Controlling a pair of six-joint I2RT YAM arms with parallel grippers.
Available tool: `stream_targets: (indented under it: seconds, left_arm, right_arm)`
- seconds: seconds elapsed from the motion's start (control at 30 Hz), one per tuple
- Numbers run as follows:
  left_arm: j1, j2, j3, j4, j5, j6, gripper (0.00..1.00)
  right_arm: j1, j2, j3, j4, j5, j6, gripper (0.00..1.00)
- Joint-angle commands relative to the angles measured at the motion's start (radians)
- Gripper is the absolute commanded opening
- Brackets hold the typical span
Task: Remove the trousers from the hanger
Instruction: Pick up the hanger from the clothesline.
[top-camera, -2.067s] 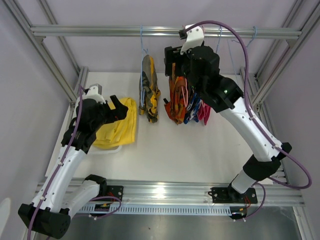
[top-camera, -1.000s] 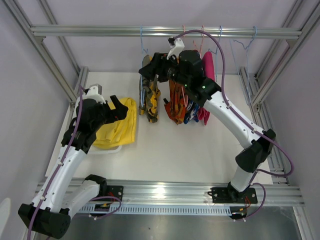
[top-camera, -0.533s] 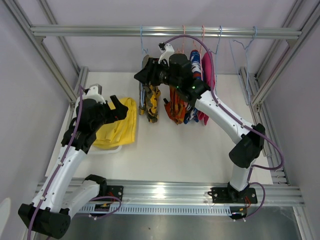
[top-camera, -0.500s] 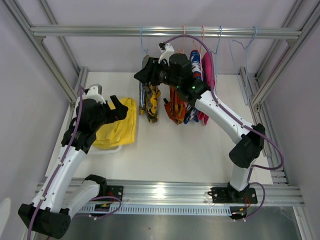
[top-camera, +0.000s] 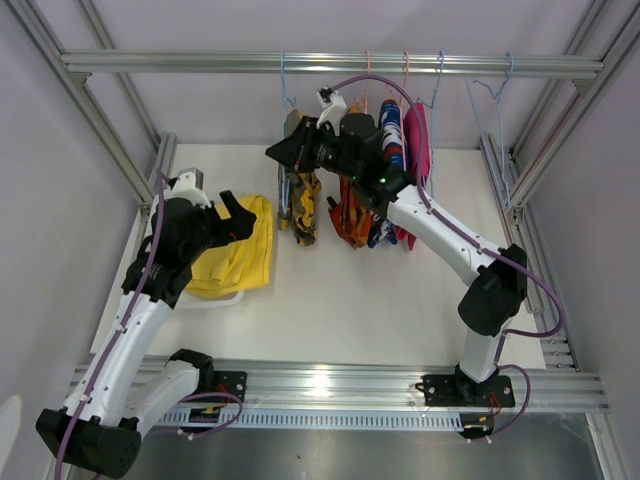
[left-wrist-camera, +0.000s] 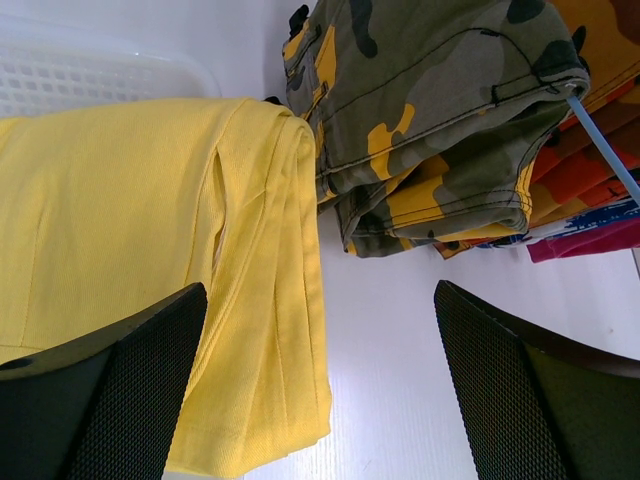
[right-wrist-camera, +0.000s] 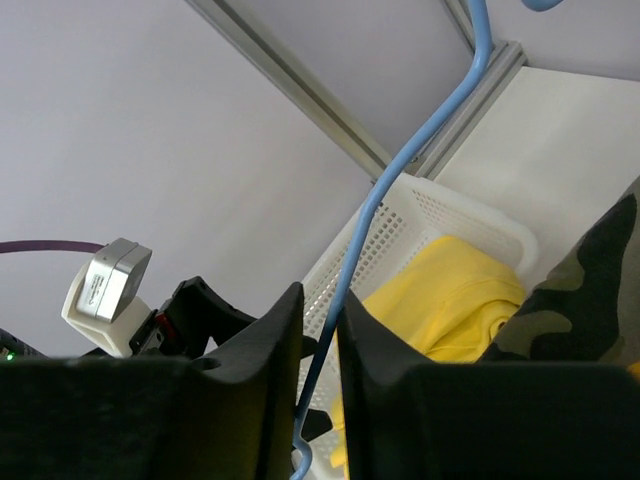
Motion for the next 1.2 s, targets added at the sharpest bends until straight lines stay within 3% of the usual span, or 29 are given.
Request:
stream_targets:
  seconds: [0.0,0.17,0.4,0.87,1.17]
  left_arm:
    - [0.010,-0.019,0.001,0.030,0.026,0.006,0.99]
    - [0.010,-0.022,0.001,0.030,0.027,0.006,0.99]
    - [0.010,-0.024,0.001,0.030,0.030,0.004,0.99]
    - [0.010,-0.022,-0.001,0.030,0.024,0.007,0.99]
    - [0.010,-0.024,-0.002,0.028,0.019,0.010,0.99]
  right_arm:
    - [-0.003,-0.022,-0.008,0.097,-0.025,0.040,0.18]
    - [-0.001,-0.023,-0.011,0.116,-0.040,0.054,0.00]
    - [-0.001,-0.045,0.007,0.116,-0.048,0.050,0.00]
    - [0.023,-0.027,0.312,-0.079,-0.008,-0.041,0.00]
    - [0.023,-0.023,0.372,-0.093,0.018,-0.052,0.00]
